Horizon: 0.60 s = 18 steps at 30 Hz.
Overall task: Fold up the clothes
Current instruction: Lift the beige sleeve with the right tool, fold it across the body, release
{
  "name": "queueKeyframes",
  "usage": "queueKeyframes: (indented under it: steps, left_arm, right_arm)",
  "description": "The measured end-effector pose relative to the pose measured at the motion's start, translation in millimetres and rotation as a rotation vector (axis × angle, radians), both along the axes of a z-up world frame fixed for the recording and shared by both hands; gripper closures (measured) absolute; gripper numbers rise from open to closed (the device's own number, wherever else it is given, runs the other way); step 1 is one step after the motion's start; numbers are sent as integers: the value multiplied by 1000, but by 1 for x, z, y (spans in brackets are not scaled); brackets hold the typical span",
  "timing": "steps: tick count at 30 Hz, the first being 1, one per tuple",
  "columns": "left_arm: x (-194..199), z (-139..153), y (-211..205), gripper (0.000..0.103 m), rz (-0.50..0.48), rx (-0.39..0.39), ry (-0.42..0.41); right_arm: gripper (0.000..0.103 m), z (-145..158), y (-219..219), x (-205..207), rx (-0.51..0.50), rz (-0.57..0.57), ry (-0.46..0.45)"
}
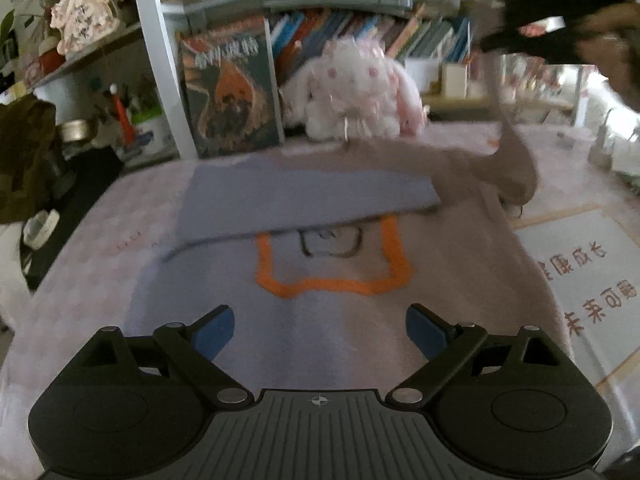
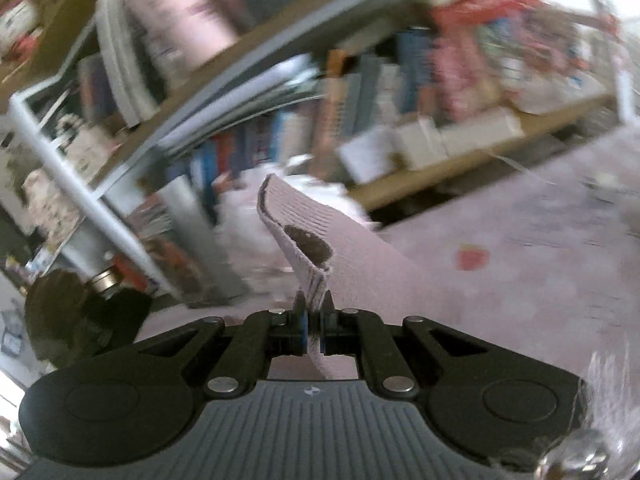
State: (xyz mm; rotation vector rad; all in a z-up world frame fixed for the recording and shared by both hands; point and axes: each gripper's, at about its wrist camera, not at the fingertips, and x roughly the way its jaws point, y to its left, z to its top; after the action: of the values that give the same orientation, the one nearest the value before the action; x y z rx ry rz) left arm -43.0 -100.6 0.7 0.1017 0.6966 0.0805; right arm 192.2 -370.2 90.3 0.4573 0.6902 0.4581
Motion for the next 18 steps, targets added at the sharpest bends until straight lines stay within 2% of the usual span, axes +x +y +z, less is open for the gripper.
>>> queueKeyframes:
  steps: [5,9,13,18]
  left_arm:
    - [-14,3,43,8,-68,-3,-32]
    - [-24,4,70,8,-94,13,-38]
    - [-30,5,94,8,-81,12,-34]
    - [-36,6,115,8,-51,7,-30]
  right_arm:
    - [98,19,97,2,-32,77,-43]
    - [98,20,173,2,-79,137,-79]
    - [98,2,229,6,-148,172,-57]
    - [98,-36,276,12,-274,184,-1]
